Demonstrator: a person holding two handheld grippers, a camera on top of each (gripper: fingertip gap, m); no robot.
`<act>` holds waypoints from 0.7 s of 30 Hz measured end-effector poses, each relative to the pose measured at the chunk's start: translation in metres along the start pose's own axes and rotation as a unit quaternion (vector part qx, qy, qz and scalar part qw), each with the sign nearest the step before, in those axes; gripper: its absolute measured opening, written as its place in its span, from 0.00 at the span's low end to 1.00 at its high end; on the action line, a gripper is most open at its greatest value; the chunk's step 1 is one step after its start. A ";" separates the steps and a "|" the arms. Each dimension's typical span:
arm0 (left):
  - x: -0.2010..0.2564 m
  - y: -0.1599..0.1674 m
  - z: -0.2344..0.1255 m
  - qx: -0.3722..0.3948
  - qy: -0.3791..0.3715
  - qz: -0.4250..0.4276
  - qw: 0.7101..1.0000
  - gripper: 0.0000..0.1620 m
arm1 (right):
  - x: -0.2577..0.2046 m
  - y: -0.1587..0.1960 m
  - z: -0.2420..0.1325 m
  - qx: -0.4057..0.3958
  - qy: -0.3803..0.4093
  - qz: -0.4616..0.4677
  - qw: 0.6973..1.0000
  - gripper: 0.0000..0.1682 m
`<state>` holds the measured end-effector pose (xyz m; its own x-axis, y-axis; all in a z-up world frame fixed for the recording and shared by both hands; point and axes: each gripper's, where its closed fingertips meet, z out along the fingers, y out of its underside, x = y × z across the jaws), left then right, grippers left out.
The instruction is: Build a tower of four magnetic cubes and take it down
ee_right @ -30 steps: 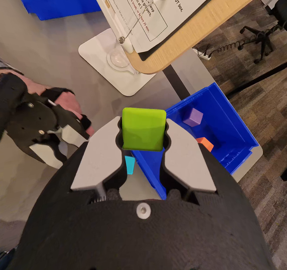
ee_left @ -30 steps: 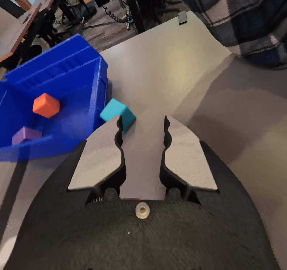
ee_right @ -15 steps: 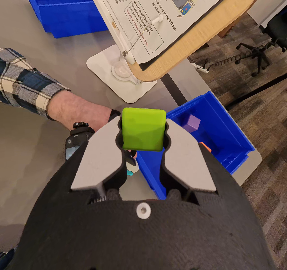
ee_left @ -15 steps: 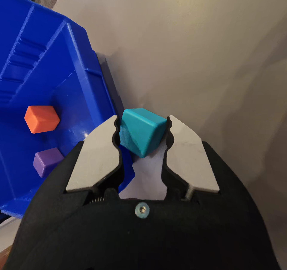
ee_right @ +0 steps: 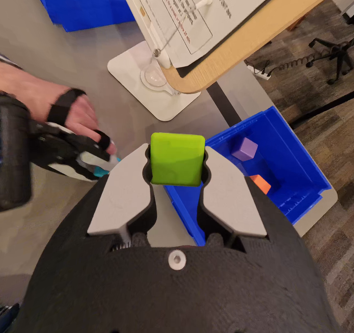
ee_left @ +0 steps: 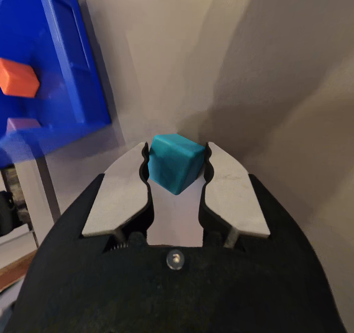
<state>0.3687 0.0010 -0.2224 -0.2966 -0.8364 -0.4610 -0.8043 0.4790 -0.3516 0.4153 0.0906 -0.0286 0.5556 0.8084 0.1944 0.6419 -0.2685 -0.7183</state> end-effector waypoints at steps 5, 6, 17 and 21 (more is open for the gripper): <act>0.029 0.055 -0.040 -0.045 -0.026 -0.063 0.997 0.34 | 0.037 0.042 0.038 -0.082 0.028 0.049 0.995 0.30; 0.033 0.065 -0.047 -0.056 -0.037 -0.082 0.994 0.34 | 0.044 0.053 0.047 -0.102 0.029 0.058 0.993 0.30; 0.051 0.127 -0.084 -0.080 -0.090 -0.209 0.971 0.33 | 0.065 0.132 0.130 -0.234 -0.018 0.092 0.968 0.30; 0.049 0.129 -0.084 -0.072 -0.099 -0.219 0.968 0.33 | 0.062 0.146 0.146 -0.259 -0.026 0.092 0.961 0.30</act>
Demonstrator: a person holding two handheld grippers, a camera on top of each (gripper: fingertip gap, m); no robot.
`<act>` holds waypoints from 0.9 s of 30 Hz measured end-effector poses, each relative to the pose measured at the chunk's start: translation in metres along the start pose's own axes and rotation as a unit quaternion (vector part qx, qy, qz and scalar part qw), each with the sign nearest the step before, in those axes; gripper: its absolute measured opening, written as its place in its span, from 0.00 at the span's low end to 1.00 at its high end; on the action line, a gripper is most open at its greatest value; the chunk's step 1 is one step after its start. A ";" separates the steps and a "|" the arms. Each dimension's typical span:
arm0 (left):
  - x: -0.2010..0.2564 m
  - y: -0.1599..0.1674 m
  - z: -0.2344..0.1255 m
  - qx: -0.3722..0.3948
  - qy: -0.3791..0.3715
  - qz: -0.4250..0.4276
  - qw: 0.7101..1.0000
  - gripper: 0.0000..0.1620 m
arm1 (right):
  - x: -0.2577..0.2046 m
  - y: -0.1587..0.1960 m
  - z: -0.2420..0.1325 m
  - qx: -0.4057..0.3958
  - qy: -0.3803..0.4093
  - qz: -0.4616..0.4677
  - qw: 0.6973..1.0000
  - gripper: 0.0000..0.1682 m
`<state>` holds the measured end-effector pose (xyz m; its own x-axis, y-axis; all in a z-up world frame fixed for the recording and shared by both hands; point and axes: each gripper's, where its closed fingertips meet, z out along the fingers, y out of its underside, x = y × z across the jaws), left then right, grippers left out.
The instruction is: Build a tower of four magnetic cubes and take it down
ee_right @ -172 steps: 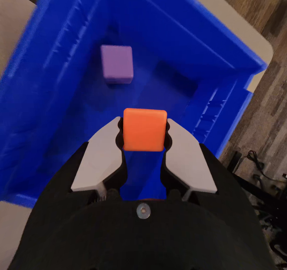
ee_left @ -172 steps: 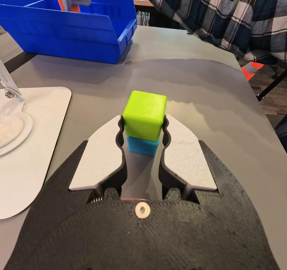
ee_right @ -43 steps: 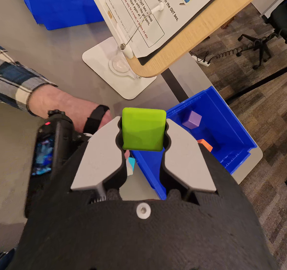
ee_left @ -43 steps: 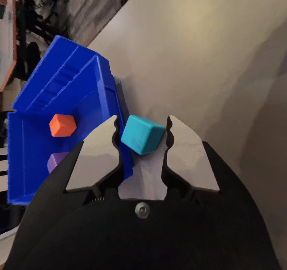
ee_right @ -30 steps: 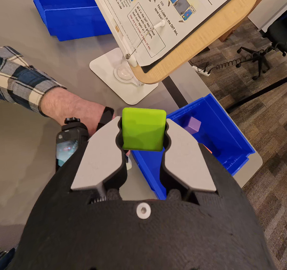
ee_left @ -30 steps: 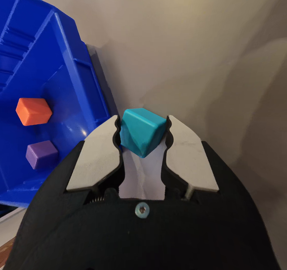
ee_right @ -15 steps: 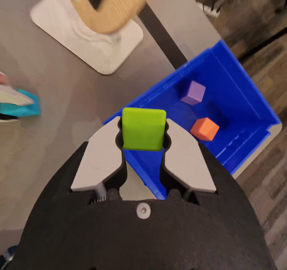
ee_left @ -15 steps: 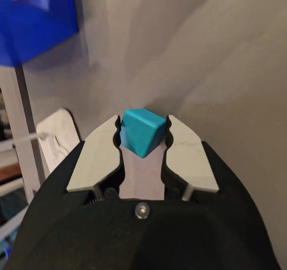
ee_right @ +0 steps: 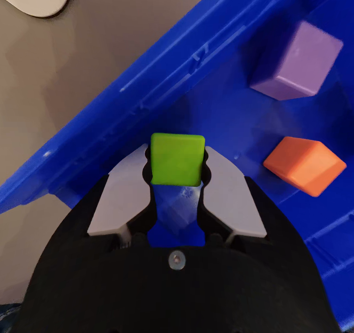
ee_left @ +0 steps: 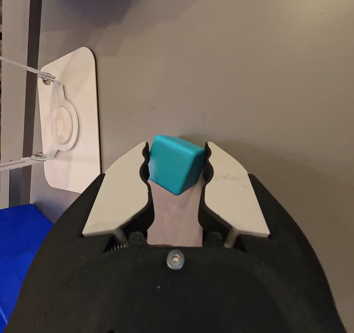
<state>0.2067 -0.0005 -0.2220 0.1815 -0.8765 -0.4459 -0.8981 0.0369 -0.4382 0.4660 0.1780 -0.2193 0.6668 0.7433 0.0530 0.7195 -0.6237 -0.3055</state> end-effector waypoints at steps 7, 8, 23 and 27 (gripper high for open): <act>-0.003 0.000 0.001 0.001 -0.007 -0.005 1.000 0.33 | -0.003 0.002 0.009 -0.007 -0.010 0.004 1.000 0.30; -0.004 0.000 0.002 0.002 -0.009 -0.007 1.000 0.34 | -0.003 0.001 0.008 -0.006 -0.011 0.005 1.000 0.32; -0.011 0.008 -0.016 0.114 0.120 0.007 0.986 0.40 | -0.015 -0.020 -0.074 0.086 0.032 -0.018 0.996 0.33; -0.009 0.015 -0.004 0.112 0.152 0.025 0.982 0.39 | -0.020 -0.024 -0.086 0.095 0.046 -0.028 0.994 0.33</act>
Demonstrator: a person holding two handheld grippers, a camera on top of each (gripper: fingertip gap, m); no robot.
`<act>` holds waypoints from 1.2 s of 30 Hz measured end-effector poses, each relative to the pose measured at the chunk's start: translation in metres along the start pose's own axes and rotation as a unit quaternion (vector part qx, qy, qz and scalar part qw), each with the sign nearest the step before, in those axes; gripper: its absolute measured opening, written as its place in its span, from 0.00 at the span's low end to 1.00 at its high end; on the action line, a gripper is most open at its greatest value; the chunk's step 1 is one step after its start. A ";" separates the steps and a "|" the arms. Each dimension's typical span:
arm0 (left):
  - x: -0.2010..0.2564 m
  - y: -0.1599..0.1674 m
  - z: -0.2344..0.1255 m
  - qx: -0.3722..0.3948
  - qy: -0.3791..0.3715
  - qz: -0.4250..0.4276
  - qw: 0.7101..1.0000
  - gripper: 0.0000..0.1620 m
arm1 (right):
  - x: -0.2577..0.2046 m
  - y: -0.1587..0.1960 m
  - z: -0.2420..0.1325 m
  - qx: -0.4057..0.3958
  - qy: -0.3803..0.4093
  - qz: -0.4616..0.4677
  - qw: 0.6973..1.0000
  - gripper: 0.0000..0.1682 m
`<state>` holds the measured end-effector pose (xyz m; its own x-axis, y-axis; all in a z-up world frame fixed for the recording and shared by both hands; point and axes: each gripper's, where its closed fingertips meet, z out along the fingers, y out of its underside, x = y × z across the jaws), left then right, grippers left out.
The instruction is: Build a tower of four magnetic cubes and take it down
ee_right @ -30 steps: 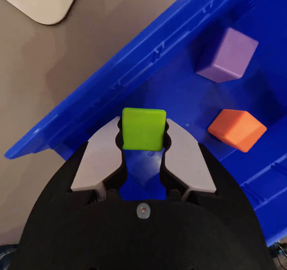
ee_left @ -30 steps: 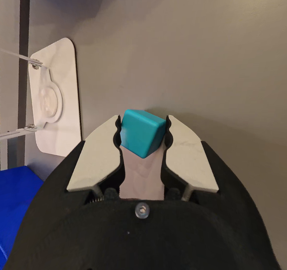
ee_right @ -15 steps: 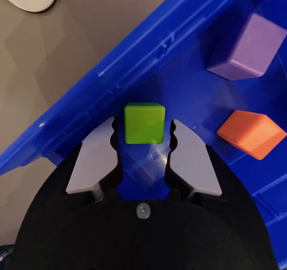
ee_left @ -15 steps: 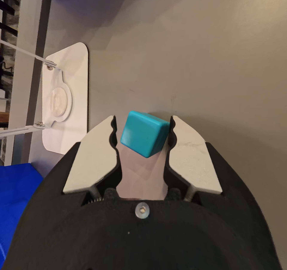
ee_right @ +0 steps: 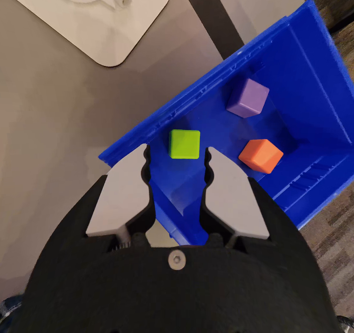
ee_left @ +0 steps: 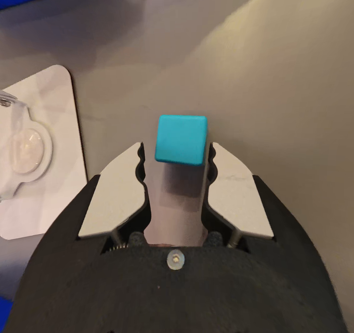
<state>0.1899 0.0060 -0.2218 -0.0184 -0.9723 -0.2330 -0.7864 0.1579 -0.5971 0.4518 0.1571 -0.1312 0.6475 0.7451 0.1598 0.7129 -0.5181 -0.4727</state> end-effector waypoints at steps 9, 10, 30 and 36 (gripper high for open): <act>-0.002 -0.001 0.006 0.035 0.001 -0.032 0.999 0.31 | -0.060 -0.052 -0.071 0.105 0.021 -0.096 0.990 0.28; -0.002 -0.002 0.006 0.034 -0.005 -0.034 0.999 0.31 | -0.072 -0.056 -0.074 0.107 0.017 -0.113 0.988 0.29; -0.014 0.040 -0.019 0.038 -0.045 -0.070 0.996 0.29 | -0.276 -0.073 0.055 -0.002 -0.169 -0.300 0.939 0.42; -0.018 0.048 -0.015 0.026 -0.050 -0.062 0.996 0.22 | -0.304 -0.056 0.095 -0.053 -0.185 -0.324 0.926 0.35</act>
<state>0.1432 0.0282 -0.2349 0.1411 -0.9633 -0.2283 -0.7452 0.0485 -0.6651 0.1889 -0.0006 -0.2354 -0.0479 0.9969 0.0628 0.9547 0.0641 -0.2906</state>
